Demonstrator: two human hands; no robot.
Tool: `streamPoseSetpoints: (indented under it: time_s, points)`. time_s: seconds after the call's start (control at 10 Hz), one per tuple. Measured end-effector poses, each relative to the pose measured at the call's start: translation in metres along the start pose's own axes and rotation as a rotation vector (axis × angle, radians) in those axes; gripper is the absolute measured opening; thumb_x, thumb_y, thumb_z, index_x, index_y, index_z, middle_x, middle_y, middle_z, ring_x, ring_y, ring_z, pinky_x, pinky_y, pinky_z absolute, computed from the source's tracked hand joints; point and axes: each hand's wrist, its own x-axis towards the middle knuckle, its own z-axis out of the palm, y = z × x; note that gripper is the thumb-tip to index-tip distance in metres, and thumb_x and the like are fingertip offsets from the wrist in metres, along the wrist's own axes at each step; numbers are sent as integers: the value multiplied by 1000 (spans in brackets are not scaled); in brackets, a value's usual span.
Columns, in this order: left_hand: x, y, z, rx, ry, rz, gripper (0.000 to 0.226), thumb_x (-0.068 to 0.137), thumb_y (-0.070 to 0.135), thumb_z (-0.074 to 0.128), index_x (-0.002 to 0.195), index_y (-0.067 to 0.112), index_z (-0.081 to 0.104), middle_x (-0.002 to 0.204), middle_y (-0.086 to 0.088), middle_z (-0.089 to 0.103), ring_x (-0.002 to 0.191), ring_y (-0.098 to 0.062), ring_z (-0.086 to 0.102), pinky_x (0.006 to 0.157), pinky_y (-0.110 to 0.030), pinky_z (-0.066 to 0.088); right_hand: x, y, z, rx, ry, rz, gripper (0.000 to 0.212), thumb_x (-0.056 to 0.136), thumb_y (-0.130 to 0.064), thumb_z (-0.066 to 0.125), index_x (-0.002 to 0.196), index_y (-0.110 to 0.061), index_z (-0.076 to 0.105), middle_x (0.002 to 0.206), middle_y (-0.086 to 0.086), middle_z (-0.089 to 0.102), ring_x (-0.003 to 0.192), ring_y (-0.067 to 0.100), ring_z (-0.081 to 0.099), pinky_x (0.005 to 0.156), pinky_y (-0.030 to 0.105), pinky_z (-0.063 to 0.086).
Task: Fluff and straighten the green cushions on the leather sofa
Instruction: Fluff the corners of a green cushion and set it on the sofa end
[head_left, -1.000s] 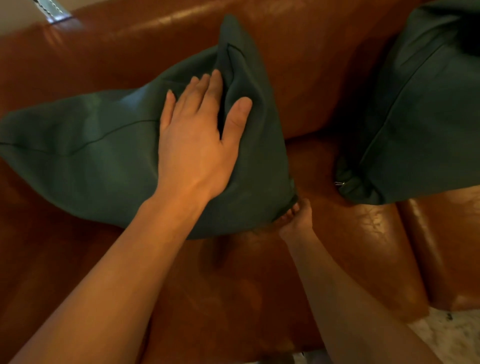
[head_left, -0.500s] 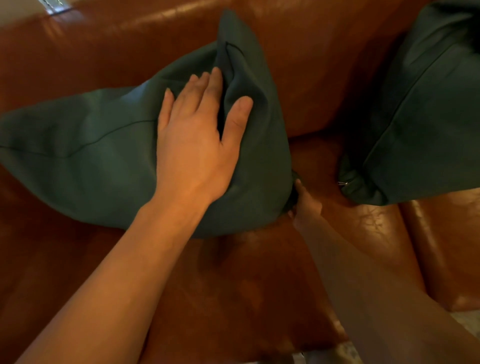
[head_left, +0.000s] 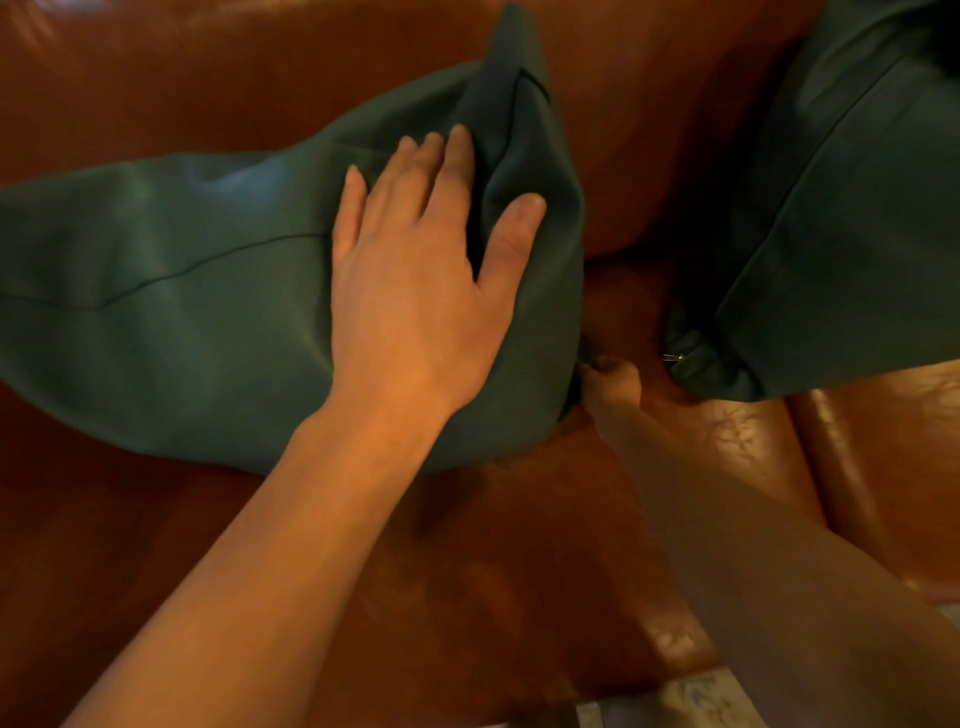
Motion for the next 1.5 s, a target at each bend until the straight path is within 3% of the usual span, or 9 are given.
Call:
streamPoseSetpoints:
  time_s: [0.1,0.5,0.6,0.7,0.8,0.9,1.1,1.3,1.5]
  points:
    - [-1,0,2,-2,3,2,69,98,59,20,153,18,25,158,0,29,148,-12,16,121,-33,0,2,-1,0,-344,49,-193,25,93,-18,59,114,-4,61,113,15,64,98,30,63,69,32,46]
    - [-3,19,16,49,10,15,69,98,57,21,151,14,29,156,-4,33,148,-16,19,121,-36,2,-10,1,-4,-552,44,-280,43,92,-12,57,131,-1,42,127,20,56,114,37,56,79,36,44]
    - [-1,22,18,71,10,5,70,97,57,18,151,14,29,156,-5,33,148,-17,20,121,-36,2,-23,-15,-9,-451,65,-269,62,95,-17,56,147,-5,26,144,18,42,130,36,45,99,40,41]
    - [1,23,19,99,3,4,71,96,58,15,151,14,28,157,-5,31,148,-17,19,122,-37,3,-47,-44,-21,167,46,-416,47,97,-38,51,139,-16,48,140,6,52,129,21,49,109,38,38]
    - [2,24,21,122,-3,11,71,97,59,13,152,15,25,160,-5,25,149,-17,15,122,-38,2,-75,-70,-17,618,-257,-343,37,94,-55,44,109,-36,72,118,-9,70,114,7,62,100,32,46]
    - [1,24,22,148,-15,14,71,97,59,12,153,17,23,161,-3,20,150,-17,12,122,-39,0,-80,-66,-8,678,-283,-222,42,96,-59,40,92,-37,76,98,-13,75,96,5,69,84,27,51]
    - [3,22,24,176,-24,16,72,97,61,11,153,17,23,161,-2,22,150,-17,11,121,-38,-2,-73,-19,5,505,-308,76,50,99,-52,38,138,-24,49,134,-3,55,122,20,52,105,38,42]
    - [4,23,26,183,-26,10,71,98,60,11,153,17,23,161,-2,22,150,-17,11,121,-38,-2,-55,-38,-9,776,-352,3,54,99,-55,34,138,-22,50,131,0,61,120,19,57,104,40,44]
    - [2,24,28,198,-16,24,73,96,62,10,152,17,25,160,-4,24,149,-17,13,121,-38,-2,-63,-19,3,457,-352,47,53,98,-57,35,139,-27,48,139,1,55,120,19,54,102,37,44]
